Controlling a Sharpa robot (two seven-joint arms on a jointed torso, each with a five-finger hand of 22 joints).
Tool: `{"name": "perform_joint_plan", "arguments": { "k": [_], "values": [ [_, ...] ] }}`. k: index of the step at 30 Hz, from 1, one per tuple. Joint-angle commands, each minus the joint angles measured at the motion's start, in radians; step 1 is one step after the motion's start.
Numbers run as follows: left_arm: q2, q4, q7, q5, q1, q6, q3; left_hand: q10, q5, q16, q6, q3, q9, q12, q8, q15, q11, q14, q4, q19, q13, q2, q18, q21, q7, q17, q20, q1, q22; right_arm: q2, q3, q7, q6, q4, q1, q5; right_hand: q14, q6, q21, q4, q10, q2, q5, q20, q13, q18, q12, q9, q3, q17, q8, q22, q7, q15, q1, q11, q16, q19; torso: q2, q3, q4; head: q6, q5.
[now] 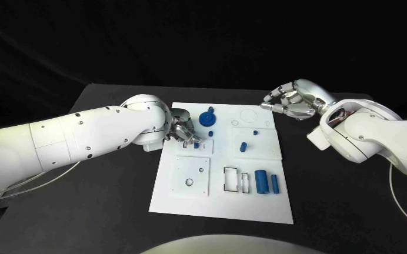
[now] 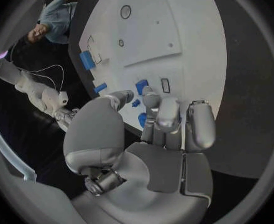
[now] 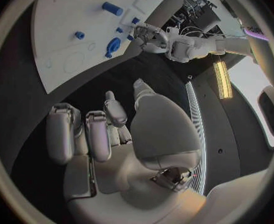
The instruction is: Assemble the parts on the task board
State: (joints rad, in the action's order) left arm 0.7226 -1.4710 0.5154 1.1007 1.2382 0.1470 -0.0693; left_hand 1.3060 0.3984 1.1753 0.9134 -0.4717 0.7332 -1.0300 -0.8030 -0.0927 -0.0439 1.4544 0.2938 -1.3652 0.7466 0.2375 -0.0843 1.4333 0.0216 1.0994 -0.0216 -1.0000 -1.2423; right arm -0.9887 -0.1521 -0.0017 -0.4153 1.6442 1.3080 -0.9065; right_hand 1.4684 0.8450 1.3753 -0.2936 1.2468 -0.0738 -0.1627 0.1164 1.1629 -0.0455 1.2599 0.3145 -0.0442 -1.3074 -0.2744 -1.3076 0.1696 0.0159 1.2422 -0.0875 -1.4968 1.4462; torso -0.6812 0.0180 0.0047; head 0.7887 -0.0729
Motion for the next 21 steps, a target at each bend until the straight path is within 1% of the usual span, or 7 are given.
{"name": "perform_joint_plan", "arguments": {
  "k": [1, 5, 7, 11, 16, 19, 21],
  "values": [
    [0.006, -0.008, -0.002, -0.006, 0.007, -0.009, 0.009, -0.010, -0.005, -0.006, -0.005, 0.010, -0.001, 0.004, 0.004, -0.005, -0.001, 0.002, 0.000, -0.003, -0.003, 0.001, 0.014, -0.007, 0.002, 0.001, 0.006, 0.012, 0.000, 0.000, 0.000, 0.007, -0.009, -0.003, -0.001, -0.020, 0.059, -0.007, -0.005, 0.000, -0.005, -0.002, 0.002, 0.000, -0.001, -0.009, -0.003, -0.001, 0.007, -0.073, -0.006, -0.120, -0.002, -0.005, -0.012, 0.003, 0.004, -0.009, 0.001, 0.0003, 0.0002, -0.004, 0.000],
    [0.016, -0.013, -0.001, -0.008, 0.020, -0.012, 0.021, -0.022, -0.012, -0.007, -0.013, 0.027, -0.002, 0.017, 0.008, -0.004, 0.001, 0.001, 0.000, 0.005, -0.024, 0.000, 0.011, -0.014, 0.004, 0.001, 0.004, 0.021, 0.014, 0.001, 0.000, 0.008, -0.008, -0.007, -0.001, -0.019, 0.059, -0.008, -0.005, 0.000, -0.005, 0.001, -0.001, 0.000, 0.000, -0.009, -0.002, -0.002, 0.016, -0.072, -0.007, -0.120, -0.002, -0.005, -0.018, 0.002, 0.004, -0.009, 0.000, 0.0002, -0.0002, -0.006, 0.000],
    [0.023, -0.016, 0.000, -0.009, 0.029, -0.014, 0.028, -0.035, -0.015, -0.007, -0.023, 0.040, -0.004, 0.031, 0.012, -0.001, 0.004, 0.001, 0.000, 0.015, -0.046, 0.000, 0.008, -0.021, 0.008, 0.000, 0.003, 0.023, 0.028, 0.001, 0.000, 0.008, -0.008, -0.009, -0.001, -0.018, 0.059, -0.009, -0.006, 0.000, -0.005, 0.006, -0.010, 0.000, -0.001, -0.009, -0.002, -0.003, 0.025, -0.074, -0.008, -0.120, -0.002, -0.005, -0.024, 0.002, 0.004, -0.009, 0.000, 0.0004, -0.0005, -0.008, 0.001],
    [0.038, -0.008, 0.001, -0.010, 0.049, -0.011, 0.037, -0.039, -0.015, -0.007, -0.028, 0.044, -0.005, 0.033, 0.015, 0.000, 0.006, 0.001, -0.001, 0.016, -0.052, -0.004, 0.008, -0.022, 0.009, 0.000, 0.002, 0.021, 0.029, 0.000, 0.000, 0.007, -0.008, -0.011, -0.001, -0.017, 0.059, -0.009, -0.005, 0.000, -0.004, 0.009, -0.015, 0.000, 0.000, -0.009, -0.001, -0.003, 0.030, -0.075, -0.009, -0.121, -0.002, -0.005, -0.028, 0.003, 0.004, -0.008, -0.001, 0.0005, -0.0004, -0.009, 0.002],
    [0.042, 0.046, 0.002, -0.005, 0.070, 0.007, 0.041, -0.047, -0.010, -0.008, -0.032, 0.046, -0.008, 0.038, 0.019, 0.001, 0.007, 0.001, -0.004, 0.021, -0.063, -0.011, 0.006, -0.027, 0.010, 0.000, 0.000, -0.009, 0.037, -0.001, 0.000, 0.003, -0.009, -0.012, -0.001, -0.020, 0.059, -0.009, -0.006, 0.002, -0.005, 0.013, -0.021, 0.000, -0.001, -0.009, -0.001, -0.003, 0.033, -0.074, -0.010, -0.121, -0.002, -0.005, -0.025, 0.003, 0.004, -0.008, 0.000, 0.0006, 0.0028, -0.012, 0.003],
    [0.033, 0.087, 0.003, -0.002, 0.074, 0.013, 0.042, -0.060, -0.008, -0.009, -0.044, 0.052, -0.014, 0.049, 0.030, 0.004, 0.011, 0.000, -0.002, 0.029, -0.084, -0.010, 0.004, -0.033, 0.015, -0.001, -0.002, -0.028, 0.047, -0.001, 0.000, 0.000, -0.009, -0.012, -0.001, -0.021, 0.059, -0.009, -0.006, 0.003, -0.004, 0.016, -0.025, 0.000, 0.000, -0.009, -0.001, -0.004, 0.034, -0.075, -0.011, -0.121, -0.003, -0.005, -0.022, 0.003, 0.004, -0.008, 0.000, 0.0004, 0.0040, -0.012, 0.002],
    [0.024, 0.112, 0.002, 0.000, 0.076, 0.016, 0.042, -0.074, -0.008, -0.010, -0.055, 0.057, -0.024, 0.060, 0.045, 0.008, 0.016, 0.000, -0.002, 0.036, -0.103, -0.010, 0.002, -0.039, 0.022, -0.001, -0.005, -0.038, 0.058, 0.000, 0.000, 0.000, -0.009, -0.011, -0.001, -0.022, 0.059, -0.009, -0.006, 0.003, -0.004, 0.017, -0.027, 0.000, 0.000, -0.009, -0.001, -0.004, 0.035, -0.074, -0.011, -0.121, -0.003, -0.006, -0.020, 0.003, 0.004, -0.008, -0.002, -0.0002, 0.0027, -0.012, 0.000]
  ]
}}
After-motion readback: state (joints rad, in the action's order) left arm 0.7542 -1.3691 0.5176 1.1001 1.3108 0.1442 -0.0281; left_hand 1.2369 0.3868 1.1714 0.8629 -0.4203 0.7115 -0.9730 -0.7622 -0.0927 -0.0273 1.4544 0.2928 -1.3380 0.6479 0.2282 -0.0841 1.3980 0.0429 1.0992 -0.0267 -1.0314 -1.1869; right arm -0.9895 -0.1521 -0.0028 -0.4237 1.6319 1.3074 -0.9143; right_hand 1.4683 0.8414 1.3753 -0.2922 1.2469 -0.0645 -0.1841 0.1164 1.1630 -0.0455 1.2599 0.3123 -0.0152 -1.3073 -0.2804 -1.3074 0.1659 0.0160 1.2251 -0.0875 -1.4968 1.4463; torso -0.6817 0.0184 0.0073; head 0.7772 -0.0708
